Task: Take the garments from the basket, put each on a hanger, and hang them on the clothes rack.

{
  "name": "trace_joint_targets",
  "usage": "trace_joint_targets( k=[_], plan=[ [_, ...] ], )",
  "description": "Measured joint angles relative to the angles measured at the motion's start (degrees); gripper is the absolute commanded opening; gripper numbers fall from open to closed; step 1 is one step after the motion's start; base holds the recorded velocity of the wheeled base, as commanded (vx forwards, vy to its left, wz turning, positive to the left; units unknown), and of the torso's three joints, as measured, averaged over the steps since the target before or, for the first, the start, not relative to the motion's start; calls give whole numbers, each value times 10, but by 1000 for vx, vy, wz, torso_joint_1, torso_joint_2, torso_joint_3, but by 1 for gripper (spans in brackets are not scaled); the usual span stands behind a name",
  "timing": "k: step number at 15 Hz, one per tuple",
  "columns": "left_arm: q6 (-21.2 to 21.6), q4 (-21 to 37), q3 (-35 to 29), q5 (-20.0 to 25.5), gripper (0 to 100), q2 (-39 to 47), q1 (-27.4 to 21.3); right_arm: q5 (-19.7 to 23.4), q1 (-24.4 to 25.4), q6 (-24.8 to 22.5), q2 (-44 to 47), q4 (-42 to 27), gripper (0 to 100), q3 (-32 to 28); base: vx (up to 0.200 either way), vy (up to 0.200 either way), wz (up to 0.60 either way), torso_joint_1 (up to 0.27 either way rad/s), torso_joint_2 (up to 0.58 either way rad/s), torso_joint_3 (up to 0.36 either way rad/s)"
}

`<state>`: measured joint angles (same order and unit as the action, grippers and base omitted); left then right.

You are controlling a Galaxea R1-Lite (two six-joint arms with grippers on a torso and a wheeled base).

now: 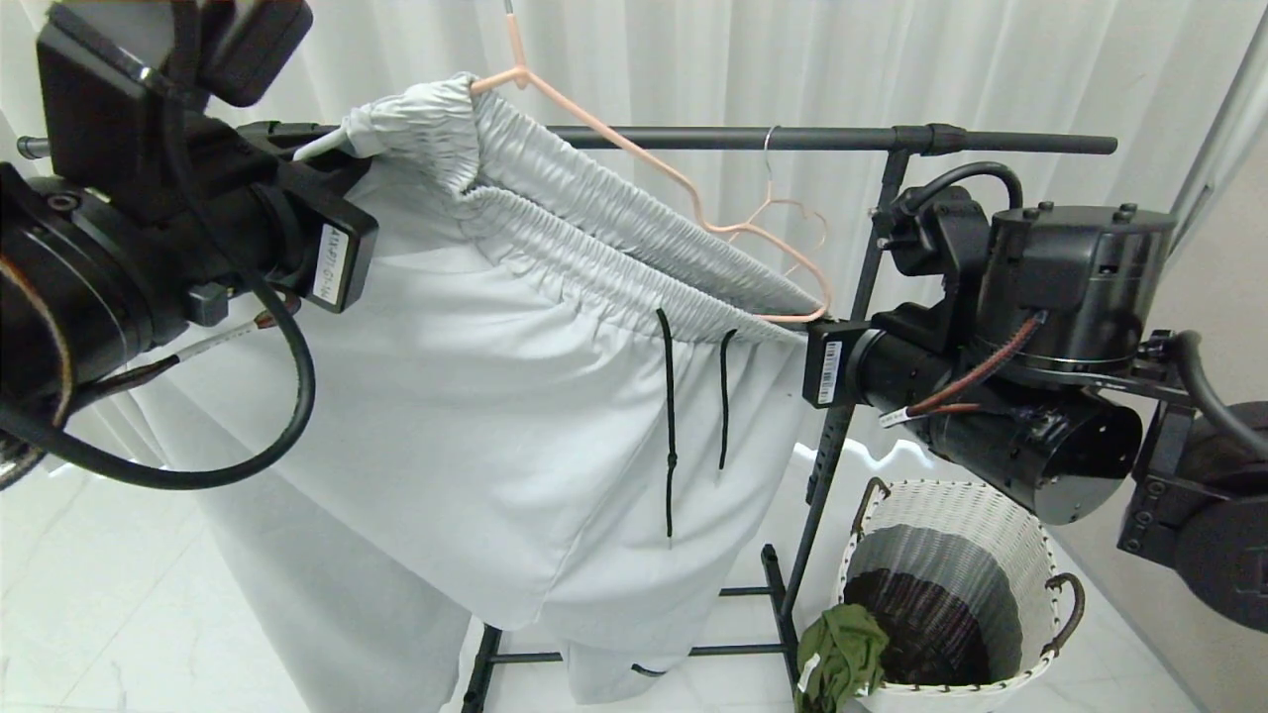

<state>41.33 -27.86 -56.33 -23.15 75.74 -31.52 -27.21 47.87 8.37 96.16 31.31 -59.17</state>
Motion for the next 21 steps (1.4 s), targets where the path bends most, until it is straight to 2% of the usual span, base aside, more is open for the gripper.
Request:
trace_joint_targets(
  k=[2,8,12,14,17,21],
  plan=[
    [3,-30,30,0,0,-2,14,1,-12,-8,0,3,0,0,0,0,0,0,0,0],
    [20,-34,51,2,0,-4,25,2,-22,-19,-2,3,0,-6,0,0,0,0,0,0],
    [23,-35,64,46,0,-8,26,15,-45,-36,-2,4,0,-11,0,0,0,0,0,0],
    [24,-35,79,48,0,-13,27,34,-49,-54,-5,4,0,-14,0,0,0,0,0,0],
    [41,-36,87,48,0,-13,26,44,-34,-105,-14,4,0,-20,0,0,0,0,0,0],
    [42,-36,88,48,0,-9,18,48,7,-137,-17,2,0,-29,0,0,0,0,0,0]
  ],
)
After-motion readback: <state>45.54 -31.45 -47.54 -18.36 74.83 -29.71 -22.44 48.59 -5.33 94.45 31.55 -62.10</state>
